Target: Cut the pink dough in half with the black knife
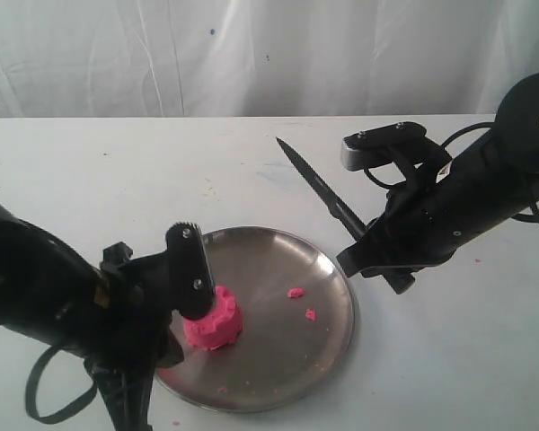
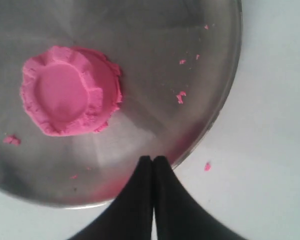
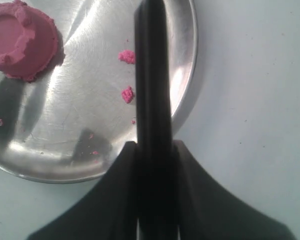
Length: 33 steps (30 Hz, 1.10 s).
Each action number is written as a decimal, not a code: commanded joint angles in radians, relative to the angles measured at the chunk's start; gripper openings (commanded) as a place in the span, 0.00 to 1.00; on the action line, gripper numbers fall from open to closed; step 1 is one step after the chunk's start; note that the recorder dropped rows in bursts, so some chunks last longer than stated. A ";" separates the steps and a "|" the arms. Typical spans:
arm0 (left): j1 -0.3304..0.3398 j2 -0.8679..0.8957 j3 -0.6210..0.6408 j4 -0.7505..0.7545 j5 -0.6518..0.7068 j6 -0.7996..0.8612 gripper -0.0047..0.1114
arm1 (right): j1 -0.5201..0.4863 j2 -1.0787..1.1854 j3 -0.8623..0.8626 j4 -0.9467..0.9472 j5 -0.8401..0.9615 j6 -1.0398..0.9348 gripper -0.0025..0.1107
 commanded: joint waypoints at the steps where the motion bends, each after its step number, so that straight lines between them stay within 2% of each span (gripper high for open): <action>1: -0.006 0.088 -0.010 -0.047 0.006 0.028 0.04 | 0.001 -0.011 -0.006 -0.003 -0.004 -0.008 0.02; 7: -0.002 0.152 -0.010 -0.056 -0.058 0.038 0.04 | 0.001 -0.011 -0.006 0.000 -0.010 -0.015 0.02; 18: 0.046 0.242 -0.010 -0.052 -0.202 0.056 0.04 | 0.001 -0.011 -0.006 0.000 -0.012 -0.011 0.02; 33: 0.046 0.338 -0.010 -0.052 -0.465 0.083 0.04 | 0.001 -0.011 -0.006 0.004 -0.022 -0.011 0.02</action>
